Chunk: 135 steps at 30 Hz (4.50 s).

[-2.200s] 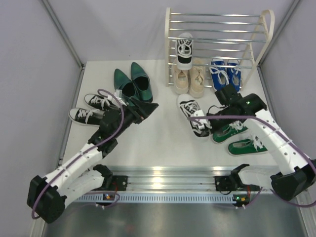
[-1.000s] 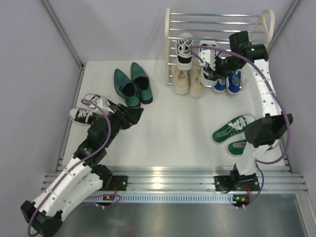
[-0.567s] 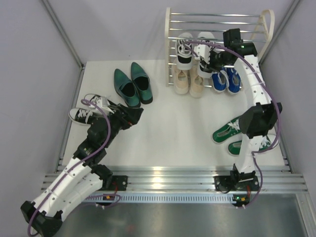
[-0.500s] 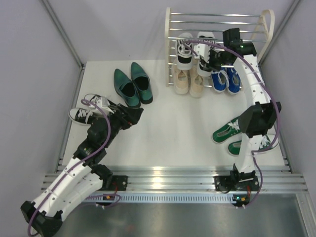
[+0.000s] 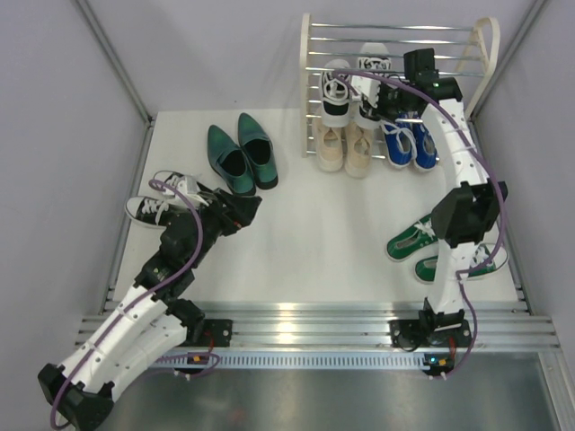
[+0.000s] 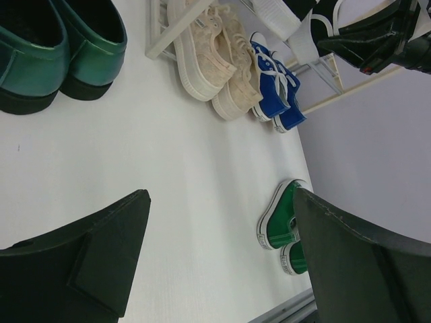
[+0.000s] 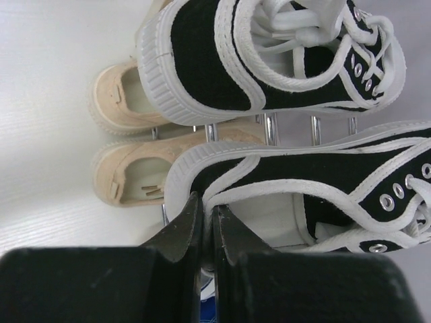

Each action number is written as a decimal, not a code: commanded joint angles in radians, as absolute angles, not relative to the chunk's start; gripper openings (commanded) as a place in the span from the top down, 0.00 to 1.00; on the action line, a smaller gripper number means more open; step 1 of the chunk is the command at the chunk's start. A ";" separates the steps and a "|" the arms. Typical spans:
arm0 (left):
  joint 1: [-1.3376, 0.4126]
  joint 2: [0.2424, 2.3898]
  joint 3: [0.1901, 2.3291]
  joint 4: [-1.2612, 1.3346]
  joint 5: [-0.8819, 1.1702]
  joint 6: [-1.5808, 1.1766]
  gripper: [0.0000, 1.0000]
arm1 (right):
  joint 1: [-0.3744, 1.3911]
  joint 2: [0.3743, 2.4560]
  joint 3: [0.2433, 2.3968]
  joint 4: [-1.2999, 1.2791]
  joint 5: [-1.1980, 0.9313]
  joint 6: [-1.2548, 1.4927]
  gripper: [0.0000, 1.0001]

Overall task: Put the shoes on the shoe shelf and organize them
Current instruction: Place the shoe at the shoe shelf, then pick up the shoe at the center of the board.

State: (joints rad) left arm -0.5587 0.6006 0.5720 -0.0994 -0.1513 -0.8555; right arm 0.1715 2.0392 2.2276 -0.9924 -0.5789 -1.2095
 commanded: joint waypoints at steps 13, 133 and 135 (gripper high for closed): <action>-0.555 0.606 0.581 -0.072 -0.164 -0.838 0.07 | 0.172 2.036 2.266 -0.859 -0.638 -1.252 1.00; -0.089 1.476 1.197 -0.327 -0.026 -0.528 1.00 | -0.051 1.091 1.095 -0.916 -0.989 -0.673 0.11; -0.090 1.386 1.152 -0.316 0.053 -0.532 1.00 | -0.031 1.112 1.124 -0.911 -0.997 -0.618 0.12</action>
